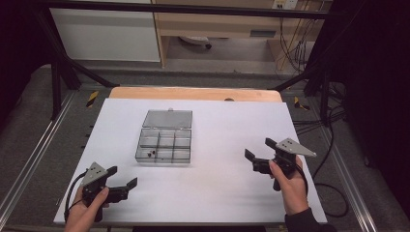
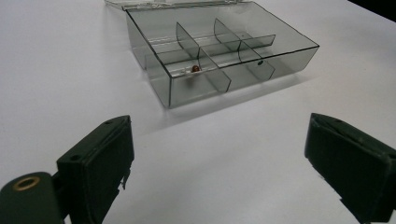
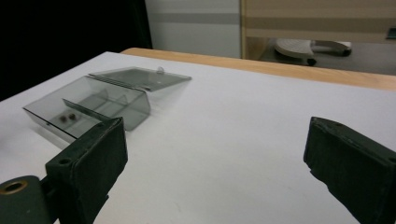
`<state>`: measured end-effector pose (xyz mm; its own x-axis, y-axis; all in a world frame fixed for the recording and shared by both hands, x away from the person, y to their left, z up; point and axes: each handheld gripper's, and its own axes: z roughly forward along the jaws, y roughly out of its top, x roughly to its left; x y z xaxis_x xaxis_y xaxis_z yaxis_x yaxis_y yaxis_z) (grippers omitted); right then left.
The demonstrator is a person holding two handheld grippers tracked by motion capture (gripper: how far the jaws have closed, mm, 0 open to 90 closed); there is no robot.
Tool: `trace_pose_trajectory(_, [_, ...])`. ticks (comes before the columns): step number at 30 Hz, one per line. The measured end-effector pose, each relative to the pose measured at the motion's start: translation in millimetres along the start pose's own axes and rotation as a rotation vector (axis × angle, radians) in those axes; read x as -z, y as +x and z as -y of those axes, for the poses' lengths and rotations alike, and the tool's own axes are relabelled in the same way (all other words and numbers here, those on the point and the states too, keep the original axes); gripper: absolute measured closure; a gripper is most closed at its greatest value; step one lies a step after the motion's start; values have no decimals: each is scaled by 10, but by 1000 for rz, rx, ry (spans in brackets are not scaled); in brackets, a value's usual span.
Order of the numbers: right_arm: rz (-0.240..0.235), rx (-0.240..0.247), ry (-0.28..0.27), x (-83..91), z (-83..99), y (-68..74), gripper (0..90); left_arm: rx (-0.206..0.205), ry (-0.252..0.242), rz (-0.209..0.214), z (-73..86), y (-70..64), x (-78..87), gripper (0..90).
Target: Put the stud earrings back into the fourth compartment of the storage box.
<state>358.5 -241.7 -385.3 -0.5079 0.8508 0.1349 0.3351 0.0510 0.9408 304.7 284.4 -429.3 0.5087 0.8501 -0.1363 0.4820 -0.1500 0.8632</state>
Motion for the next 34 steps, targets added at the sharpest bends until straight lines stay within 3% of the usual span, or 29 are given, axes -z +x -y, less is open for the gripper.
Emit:
trace_pose_trajectory(3, [34,-8,16,62,150,-108,58,-4,1,-1,-6,-2,-3,85])
trace_pose_trajectory(7, [59,-1,46,79,267,-149,55,-10,0,-1,-11,-6,-4,85])
trace_pose_trajectory(16, [68,-32,56,161,435,-232,53,-11,2,1,-11,-1,-6,85])
trace_pose_trajectory(22, [46,-22,97,110,541,-208,49,-14,6,7,-13,-12,-17,84])
trace_pose_trajectory(30, [-11,8,148,-65,610,-71,47,-17,14,13,-11,-20,-32,84])
trace_pose_trajectory(33, [18,19,156,-101,607,-69,51,-19,18,16,-10,-22,-40,84])
trace_pose_trajectory(34, [80,41,197,-130,620,-92,52,-20,20,17,-10,-22,-45,84])
